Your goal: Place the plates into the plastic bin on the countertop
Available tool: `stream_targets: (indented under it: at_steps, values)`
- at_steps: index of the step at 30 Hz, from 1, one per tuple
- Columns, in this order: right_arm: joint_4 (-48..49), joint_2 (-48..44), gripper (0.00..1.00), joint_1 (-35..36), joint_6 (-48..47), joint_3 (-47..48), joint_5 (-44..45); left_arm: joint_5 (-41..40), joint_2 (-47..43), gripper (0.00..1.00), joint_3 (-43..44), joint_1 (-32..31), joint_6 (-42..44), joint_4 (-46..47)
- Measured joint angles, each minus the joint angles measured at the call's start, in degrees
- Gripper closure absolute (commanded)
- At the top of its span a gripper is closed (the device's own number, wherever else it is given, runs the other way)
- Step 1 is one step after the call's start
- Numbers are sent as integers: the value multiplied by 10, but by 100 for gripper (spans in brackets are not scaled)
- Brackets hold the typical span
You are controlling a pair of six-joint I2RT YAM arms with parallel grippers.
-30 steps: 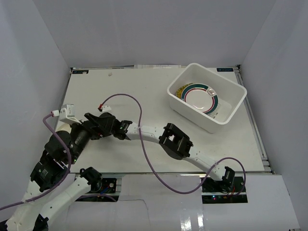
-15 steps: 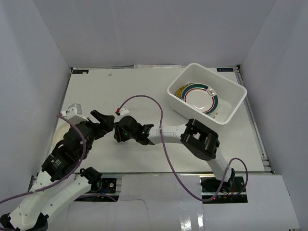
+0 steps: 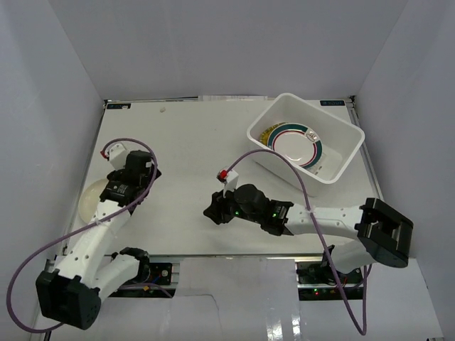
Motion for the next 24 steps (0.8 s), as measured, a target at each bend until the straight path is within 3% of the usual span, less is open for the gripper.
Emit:
stream_targets:
  at_steps: [4,8,14,17,20,24]
  values:
    - [-4,-61,53,0,-15,-49,-1,71,44,16,-45,170,38,27]
    - [-8,-110,52,0,-28,-77,-1,121,76,21,-61,238,69,41]
    - [-9,-149,50,0,-41,-104,-2,170,196,33,-56,264,108,85]
    - [-10,-153,50,0,-45,-108,-5,178,253,45,-46,265,122,101]
    - [-13,-161,49,0,-49,-109,-6,180,294,52,-35,270,133,118]
    - [-14,-175,49,0,-57,-109,-2,181,325,76,-28,280,143,136]
